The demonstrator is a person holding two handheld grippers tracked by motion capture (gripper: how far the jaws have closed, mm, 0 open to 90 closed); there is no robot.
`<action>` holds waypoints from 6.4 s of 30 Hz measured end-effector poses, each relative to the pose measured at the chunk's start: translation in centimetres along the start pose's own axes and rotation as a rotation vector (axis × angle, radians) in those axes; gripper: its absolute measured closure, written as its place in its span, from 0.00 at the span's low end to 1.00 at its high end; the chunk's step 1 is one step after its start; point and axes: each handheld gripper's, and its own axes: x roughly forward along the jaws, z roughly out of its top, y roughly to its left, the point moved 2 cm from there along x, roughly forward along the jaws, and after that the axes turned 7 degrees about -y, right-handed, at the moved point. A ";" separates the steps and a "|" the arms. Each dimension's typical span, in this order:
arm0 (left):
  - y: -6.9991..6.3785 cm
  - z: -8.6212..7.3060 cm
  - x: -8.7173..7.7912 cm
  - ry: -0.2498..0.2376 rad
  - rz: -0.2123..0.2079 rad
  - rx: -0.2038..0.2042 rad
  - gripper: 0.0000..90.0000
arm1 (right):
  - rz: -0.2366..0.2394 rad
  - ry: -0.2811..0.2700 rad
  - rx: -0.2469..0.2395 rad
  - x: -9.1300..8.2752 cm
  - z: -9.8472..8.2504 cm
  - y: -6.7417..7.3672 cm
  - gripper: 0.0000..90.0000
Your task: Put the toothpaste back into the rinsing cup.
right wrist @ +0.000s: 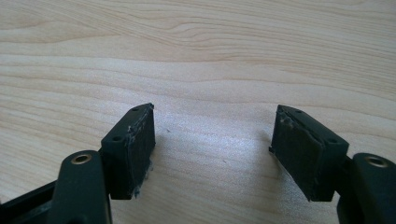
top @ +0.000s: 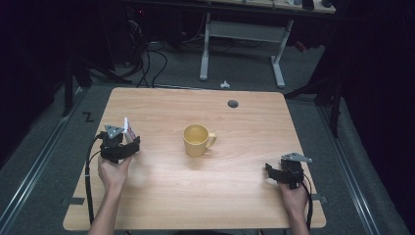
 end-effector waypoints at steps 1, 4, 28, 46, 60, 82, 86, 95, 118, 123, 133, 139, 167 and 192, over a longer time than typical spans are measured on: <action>0.0 0.1 0.1 0.001 0.000 -0.001 0.41 | 0.000 0.000 -0.001 0.0 0.0 0.0 0.34; 0.1 0.2 0.5 -0.007 -0.007 -0.020 0.42 | 0.000 0.000 0.000 0.0 0.0 0.0 0.34; 0.4 0.7 2.5 0.008 0.024 -0.021 0.57 | 0.000 0.000 0.000 0.0 0.0 0.0 0.34; 0.3 0.6 2.6 0.015 0.020 -0.005 0.74 | 0.000 0.000 0.000 0.0 0.0 0.0 0.34; 0.2 0.9 2.3 -0.034 0.002 -0.015 0.75 | 0.001 0.000 0.000 0.0 0.0 0.0 0.34; -0.8 1.1 1.1 -0.034 -0.077 0.002 0.75 | 0.001 0.000 -0.001 0.0 0.0 0.0 0.34; -1.0 1.1 0.9 -0.030 -0.088 0.010 0.75 | 0.001 0.000 -0.001 0.0 0.0 0.0 0.34; -1.3 1.2 0.3 -0.031 -0.113 0.010 0.75 | 0.001 0.000 -0.001 0.0 0.0 0.0 0.34; -2.3 1.2 -0.4 -0.029 -0.162 0.014 0.76 | 0.001 0.000 -0.001 0.0 0.0 0.0 0.34; -2.5 1.3 -0.5 -0.029 -0.175 0.013 0.76 | 0.002 0.000 -0.001 0.0 0.0 0.0 0.34; -3.0 1.8 -0.8 -0.029 -0.191 0.025 0.76 | 0.001 0.000 -0.001 0.0 0.0 0.0 0.34; -3.5 2.1 -1.0 -0.033 -0.205 0.039 0.76 | 0.002 0.000 -0.001 0.0 0.0 0.0 0.34; -5.5 4.0 -1.6 -0.054 -0.273 0.067 0.76 | 0.002 0.000 -0.001 0.0 0.0 0.0 0.34; -7.3 6.0 -1.9 -0.078 -0.335 0.091 0.76 | 0.002 0.000 -0.002 0.0 0.0 0.0 0.34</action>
